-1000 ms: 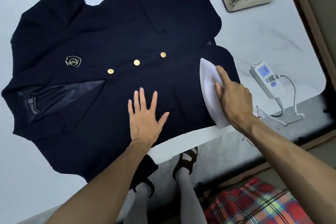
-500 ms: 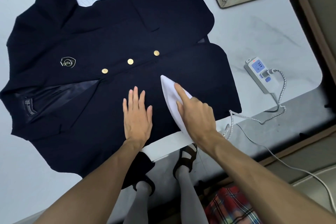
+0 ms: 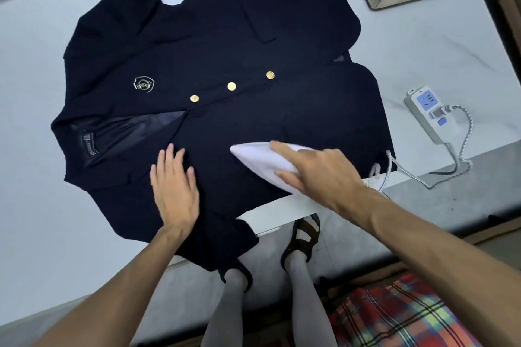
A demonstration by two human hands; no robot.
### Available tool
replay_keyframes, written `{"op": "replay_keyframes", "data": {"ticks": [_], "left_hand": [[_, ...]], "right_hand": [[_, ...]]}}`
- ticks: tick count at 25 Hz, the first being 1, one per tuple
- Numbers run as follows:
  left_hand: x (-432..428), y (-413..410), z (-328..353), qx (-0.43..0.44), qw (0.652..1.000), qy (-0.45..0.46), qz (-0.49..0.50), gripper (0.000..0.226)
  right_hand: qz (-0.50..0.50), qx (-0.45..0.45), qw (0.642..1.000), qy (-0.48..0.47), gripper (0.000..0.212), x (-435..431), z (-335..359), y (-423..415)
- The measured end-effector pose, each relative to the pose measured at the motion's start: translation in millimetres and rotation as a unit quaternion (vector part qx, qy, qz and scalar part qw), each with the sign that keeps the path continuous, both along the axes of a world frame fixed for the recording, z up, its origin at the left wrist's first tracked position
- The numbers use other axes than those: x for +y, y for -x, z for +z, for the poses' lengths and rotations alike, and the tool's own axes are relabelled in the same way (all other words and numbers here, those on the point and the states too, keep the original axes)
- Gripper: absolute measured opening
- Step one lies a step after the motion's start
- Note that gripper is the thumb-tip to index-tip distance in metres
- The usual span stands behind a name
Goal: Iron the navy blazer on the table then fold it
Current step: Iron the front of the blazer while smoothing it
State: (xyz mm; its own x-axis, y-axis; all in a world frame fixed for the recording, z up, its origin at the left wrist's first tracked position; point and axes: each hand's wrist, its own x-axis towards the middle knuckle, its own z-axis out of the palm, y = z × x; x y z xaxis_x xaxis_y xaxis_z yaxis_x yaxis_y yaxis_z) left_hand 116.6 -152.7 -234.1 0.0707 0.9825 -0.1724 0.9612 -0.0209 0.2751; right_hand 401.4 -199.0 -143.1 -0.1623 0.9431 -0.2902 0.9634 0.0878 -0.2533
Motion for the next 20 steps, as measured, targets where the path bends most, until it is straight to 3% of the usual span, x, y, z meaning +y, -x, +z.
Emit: {"op": "replay_keyframes", "data": {"ticks": [2, 5, 17, 20], "left_hand": [[-10, 36, 0, 0.03, 0.999, 0.024, 0.012, 0.043], [-16, 48, -7, 0.034, 0.998, 0.056, 0.005, 0.047], [-22, 40, -28, 0.072, 0.995, 0.043, 0.049, 0.051], [-22, 39, -30, 0.083, 0.994, 0.046, 0.052, 0.053]], "right_hand": [[0.167, -0.048, 0.985, 0.012, 0.046, 4, -1, 37], [0.264, -0.085, 0.961, 0.01, 0.038, 11, -9, 77], [0.191, -0.105, 0.976, 0.025, 0.044, 3, -24, 70], [0.168, -0.125, 0.978, -0.021, 0.04, 3, -23, 66]]}}
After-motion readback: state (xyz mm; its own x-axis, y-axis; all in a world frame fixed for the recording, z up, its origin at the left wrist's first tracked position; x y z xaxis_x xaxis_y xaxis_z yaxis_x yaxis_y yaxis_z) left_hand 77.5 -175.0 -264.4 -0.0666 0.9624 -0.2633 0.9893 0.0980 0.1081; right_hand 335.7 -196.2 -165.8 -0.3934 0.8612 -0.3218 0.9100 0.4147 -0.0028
